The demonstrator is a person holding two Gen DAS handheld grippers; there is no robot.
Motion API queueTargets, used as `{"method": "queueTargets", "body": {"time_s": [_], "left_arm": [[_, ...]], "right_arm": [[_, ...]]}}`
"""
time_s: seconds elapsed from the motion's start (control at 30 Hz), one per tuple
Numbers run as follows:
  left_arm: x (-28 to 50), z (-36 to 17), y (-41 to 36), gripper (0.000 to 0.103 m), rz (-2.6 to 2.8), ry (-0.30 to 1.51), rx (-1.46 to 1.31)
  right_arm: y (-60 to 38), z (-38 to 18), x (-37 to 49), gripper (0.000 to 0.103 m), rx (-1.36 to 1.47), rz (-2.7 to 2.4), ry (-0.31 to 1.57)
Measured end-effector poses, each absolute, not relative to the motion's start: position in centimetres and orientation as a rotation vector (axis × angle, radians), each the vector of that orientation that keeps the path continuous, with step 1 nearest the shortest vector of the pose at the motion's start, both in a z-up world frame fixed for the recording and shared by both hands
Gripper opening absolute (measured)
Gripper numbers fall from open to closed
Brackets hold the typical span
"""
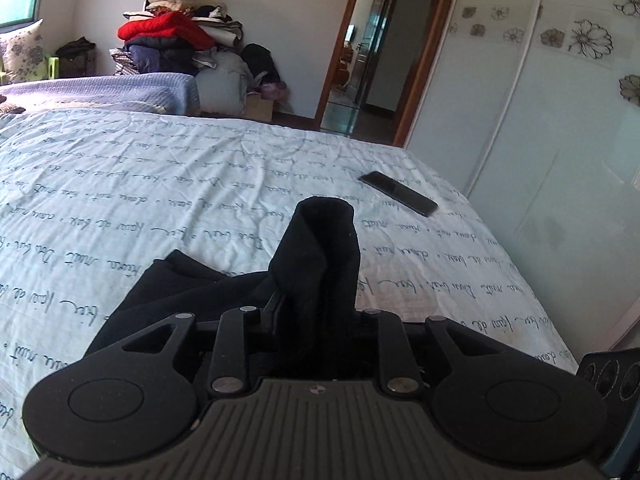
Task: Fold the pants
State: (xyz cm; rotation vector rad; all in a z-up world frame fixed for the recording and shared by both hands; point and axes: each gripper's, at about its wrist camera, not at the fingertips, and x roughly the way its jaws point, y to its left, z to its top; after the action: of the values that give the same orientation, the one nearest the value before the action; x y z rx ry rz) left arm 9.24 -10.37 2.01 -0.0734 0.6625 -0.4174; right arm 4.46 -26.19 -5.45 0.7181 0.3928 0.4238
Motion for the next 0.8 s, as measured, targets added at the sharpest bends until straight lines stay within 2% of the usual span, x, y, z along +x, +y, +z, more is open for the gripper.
{"method": "queueTargets", "body": {"time_s": [0.4,0.8], "left_arm": [[9.0,-1.7,-19.4,0.031,-0.497,0.739,0.038],[9.1,-3.2,-22.4,0.031,-0.52,0.772,0.062]], "right_arm": [[-33.7,-9.5,1.9,0.014,0.819,0.257,0.412],[-36.8,-12.0,1.3,0.014,0.873,0.204,0.447]]}}
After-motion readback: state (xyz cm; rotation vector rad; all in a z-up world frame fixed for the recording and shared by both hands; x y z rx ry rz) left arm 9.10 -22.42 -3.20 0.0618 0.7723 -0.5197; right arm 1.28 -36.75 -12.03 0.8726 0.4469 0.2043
